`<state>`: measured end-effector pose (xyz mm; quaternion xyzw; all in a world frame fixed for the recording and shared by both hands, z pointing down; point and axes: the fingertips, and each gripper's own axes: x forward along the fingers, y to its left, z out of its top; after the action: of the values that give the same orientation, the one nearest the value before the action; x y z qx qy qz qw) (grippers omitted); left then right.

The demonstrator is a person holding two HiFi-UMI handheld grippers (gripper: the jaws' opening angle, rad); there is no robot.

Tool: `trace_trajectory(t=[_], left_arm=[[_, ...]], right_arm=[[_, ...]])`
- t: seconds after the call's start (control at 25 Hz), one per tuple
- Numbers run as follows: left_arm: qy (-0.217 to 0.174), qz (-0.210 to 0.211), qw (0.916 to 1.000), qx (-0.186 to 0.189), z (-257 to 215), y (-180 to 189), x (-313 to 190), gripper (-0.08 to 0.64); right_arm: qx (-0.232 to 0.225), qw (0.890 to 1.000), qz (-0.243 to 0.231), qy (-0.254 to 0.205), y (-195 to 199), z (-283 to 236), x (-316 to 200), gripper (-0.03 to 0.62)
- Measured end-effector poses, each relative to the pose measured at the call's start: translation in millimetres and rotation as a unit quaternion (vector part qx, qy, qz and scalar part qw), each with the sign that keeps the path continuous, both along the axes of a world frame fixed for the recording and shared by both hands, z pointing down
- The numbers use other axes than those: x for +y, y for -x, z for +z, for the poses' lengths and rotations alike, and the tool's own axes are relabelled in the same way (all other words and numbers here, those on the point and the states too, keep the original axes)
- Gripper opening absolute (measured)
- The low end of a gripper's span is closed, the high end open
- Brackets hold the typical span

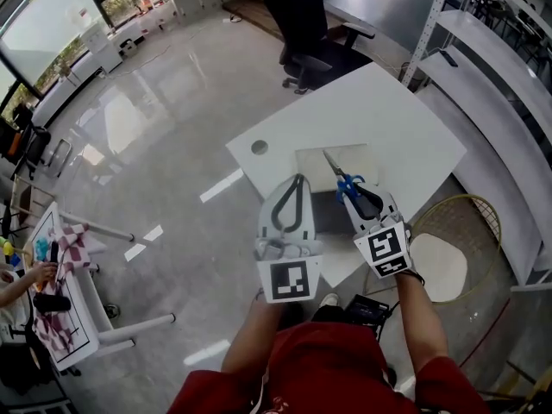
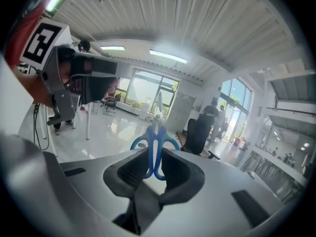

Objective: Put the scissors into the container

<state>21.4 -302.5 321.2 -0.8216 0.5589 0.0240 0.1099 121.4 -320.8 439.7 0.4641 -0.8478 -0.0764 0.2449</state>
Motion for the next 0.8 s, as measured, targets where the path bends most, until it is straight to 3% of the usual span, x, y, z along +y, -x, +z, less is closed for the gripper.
trace_trajectory(t=[0.4,0.64,0.8], left_arm=[[0.010,-0.021,0.9997,0.004,12,14,-4,0.009],[0.013,-0.024,0.9996,0.000,14,13,-8,0.009],[0.015,-0.025,0.9996,-0.003,17,16,-9,0.009]], right_arm=[[0.121,0.988,-0.071,0.066,9,59,-3,0.084],[0.217,0.962,-0.124,0.107,0,93,-8,0.085],[0.254,0.947,-0.145,0.131,-1,108,-6,0.084]])
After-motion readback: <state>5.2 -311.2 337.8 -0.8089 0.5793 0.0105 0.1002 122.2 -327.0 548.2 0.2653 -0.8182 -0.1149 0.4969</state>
